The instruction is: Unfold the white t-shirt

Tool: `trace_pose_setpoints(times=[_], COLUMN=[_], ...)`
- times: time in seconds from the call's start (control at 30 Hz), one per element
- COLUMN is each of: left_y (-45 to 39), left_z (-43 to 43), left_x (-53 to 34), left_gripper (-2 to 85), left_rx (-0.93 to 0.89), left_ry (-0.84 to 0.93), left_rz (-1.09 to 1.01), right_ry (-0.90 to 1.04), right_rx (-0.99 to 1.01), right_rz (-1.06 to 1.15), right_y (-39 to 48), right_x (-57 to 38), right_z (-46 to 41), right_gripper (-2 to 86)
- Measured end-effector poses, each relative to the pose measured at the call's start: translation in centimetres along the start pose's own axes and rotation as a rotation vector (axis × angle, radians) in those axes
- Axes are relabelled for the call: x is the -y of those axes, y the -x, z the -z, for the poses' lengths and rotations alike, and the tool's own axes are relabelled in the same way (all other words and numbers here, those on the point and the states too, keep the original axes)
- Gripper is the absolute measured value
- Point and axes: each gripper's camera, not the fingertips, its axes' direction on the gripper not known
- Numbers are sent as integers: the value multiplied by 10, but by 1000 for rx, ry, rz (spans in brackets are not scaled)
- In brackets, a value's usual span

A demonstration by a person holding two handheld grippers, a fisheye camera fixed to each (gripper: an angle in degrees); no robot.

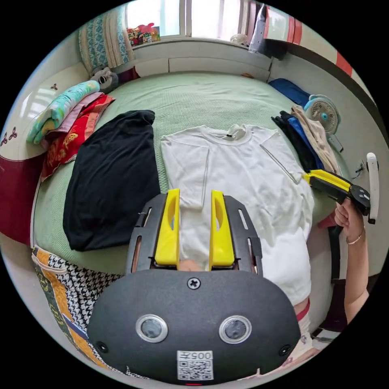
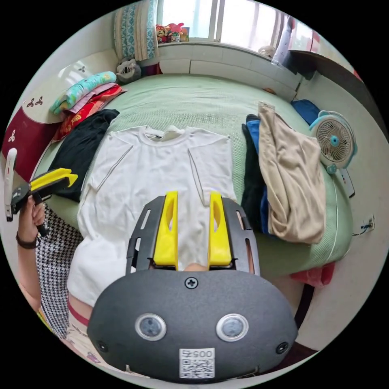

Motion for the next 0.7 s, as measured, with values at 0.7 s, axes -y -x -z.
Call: trace_pose_setpoints(times=[0.7], left_y=[53], left_z=[-40], left_x=[86], left_gripper=[39], left_rx=[-87], left_ry=[44], left_rz=[75], right_ry=[79], right_rx=[-14], right_rz=[-172], right_y=[-41], right_x=[96], right_z=[-46], right_gripper=[-14])
